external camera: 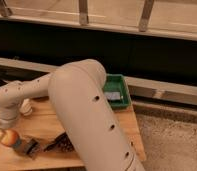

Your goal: Place apple in table surface

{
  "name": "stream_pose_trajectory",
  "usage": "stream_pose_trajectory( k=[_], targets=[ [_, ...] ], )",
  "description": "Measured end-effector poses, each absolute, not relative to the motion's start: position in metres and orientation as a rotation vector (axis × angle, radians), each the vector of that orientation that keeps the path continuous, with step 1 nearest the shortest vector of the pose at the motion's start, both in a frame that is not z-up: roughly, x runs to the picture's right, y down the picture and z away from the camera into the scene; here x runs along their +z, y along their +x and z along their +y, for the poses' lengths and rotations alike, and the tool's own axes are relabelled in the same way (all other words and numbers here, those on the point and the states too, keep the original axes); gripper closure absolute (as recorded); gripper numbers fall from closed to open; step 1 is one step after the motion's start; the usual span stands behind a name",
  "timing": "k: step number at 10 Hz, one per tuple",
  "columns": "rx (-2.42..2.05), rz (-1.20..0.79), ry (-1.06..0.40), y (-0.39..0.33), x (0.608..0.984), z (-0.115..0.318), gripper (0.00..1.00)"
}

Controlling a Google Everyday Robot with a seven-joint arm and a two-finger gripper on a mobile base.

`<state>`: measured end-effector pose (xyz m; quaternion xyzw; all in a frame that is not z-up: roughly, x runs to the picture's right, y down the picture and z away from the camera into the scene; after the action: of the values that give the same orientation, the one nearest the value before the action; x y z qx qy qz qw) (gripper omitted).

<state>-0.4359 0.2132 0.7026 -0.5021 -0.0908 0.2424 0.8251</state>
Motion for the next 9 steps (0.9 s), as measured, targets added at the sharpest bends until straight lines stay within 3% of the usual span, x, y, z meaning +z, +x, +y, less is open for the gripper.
stream_pose_trajectory(
  k=[5,9],
  targets=[
    [0.532,-0.159,-1.072,-0.4334,0.7010,0.2205,0.22],
    [0.553,-0.135,-1.052,-0.4297,0.7019,0.2174,0.58]
  ],
)
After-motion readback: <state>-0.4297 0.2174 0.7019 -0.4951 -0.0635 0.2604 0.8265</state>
